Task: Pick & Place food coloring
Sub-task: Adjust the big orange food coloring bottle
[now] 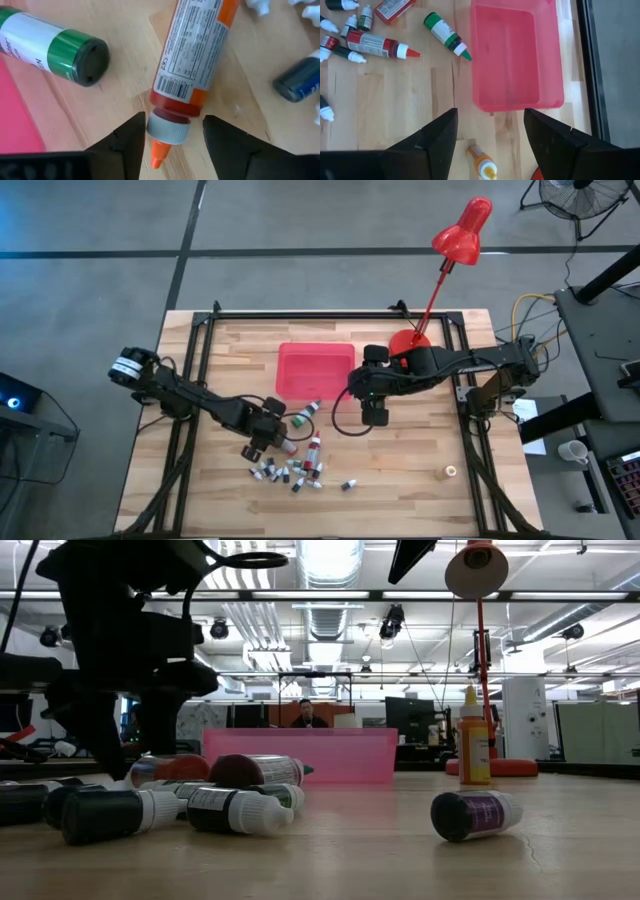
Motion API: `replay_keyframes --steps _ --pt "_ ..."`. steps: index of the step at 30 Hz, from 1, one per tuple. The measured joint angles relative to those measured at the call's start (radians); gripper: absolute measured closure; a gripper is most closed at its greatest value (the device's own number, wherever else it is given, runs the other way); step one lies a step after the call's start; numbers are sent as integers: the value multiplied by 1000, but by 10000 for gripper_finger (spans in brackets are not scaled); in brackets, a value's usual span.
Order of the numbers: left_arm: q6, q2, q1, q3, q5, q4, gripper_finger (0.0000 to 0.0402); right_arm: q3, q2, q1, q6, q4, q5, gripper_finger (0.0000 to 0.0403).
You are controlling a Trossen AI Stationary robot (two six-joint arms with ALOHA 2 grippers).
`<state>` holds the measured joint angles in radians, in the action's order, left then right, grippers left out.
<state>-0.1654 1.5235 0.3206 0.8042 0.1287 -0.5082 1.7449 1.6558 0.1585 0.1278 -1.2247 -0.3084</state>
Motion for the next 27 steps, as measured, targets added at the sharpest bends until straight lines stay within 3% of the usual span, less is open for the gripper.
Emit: replay_keyframes --steps 10,13,16,23,27 --pt "12 6 0 -5 1 -3 311 -39 0 0 3 6 -8 184" --pt "68 5 0 18 -1 -77 318 -53 0 0 9 9 -8 184" --pt "169 5 -1 76 -37 -262 318 -53 0 0 11 15 -8 184" --pt "444 2 -1 240 -311 -838 317 -53 0 -18 11 67 -7 184" --pt "547 7 -2 259 -405 -1034 317 -53 0 -45 20 74 -7 184"
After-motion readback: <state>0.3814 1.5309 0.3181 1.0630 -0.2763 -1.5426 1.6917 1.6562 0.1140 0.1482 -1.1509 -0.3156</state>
